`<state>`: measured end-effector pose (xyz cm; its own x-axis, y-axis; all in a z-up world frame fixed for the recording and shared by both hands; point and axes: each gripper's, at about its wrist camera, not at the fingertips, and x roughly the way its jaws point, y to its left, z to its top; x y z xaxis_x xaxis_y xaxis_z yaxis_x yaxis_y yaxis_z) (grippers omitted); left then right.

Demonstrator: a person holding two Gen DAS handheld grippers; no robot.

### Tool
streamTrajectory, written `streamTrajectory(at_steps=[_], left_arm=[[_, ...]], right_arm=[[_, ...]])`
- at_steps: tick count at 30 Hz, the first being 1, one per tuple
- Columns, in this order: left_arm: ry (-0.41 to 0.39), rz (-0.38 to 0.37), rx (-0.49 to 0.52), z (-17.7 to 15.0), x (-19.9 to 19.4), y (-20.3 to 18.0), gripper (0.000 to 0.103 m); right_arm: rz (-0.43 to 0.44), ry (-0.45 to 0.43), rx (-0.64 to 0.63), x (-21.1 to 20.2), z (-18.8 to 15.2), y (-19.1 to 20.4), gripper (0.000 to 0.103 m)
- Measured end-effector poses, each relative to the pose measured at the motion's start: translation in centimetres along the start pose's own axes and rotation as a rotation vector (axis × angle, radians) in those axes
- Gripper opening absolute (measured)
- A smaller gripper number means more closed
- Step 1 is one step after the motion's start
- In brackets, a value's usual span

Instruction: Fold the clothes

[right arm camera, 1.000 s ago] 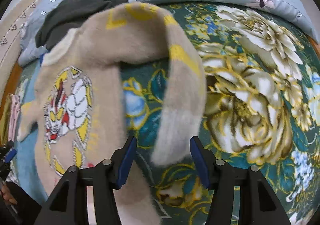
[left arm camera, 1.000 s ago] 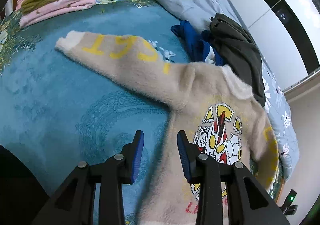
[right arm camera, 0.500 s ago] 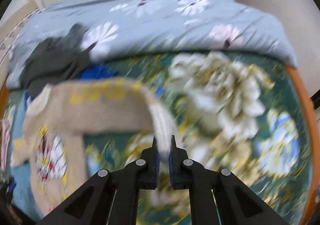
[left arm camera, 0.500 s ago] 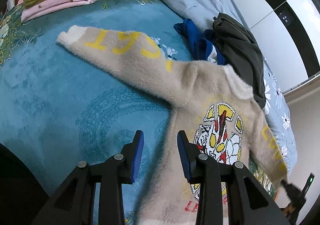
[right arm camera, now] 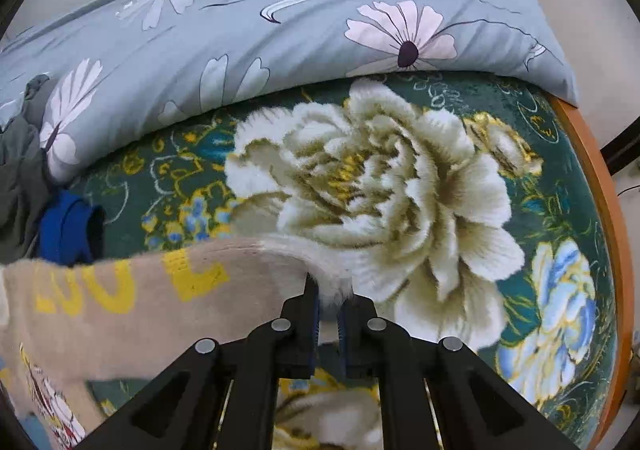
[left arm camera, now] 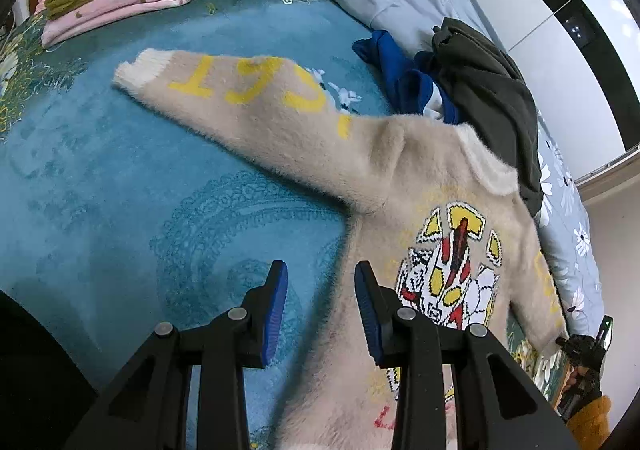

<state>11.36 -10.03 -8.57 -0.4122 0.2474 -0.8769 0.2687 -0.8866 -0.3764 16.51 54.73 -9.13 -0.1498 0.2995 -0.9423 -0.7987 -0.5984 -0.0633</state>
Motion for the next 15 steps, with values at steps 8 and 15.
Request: streamTrajectory(at_steps=[8, 15], left_arm=[[0.006, -0.027, -0.068, 2.2, -0.1, 1.6, 0.043], [-0.114, -0.005, -0.249, 8.6, -2.8, 7.8, 0.043]], right_arm=[[0.001, -0.160, 0.049, -4.1, -1.2, -0.6, 0.072], [0.149, -0.340, -0.020, -12.3, -6.2, 4.9, 0.077]])
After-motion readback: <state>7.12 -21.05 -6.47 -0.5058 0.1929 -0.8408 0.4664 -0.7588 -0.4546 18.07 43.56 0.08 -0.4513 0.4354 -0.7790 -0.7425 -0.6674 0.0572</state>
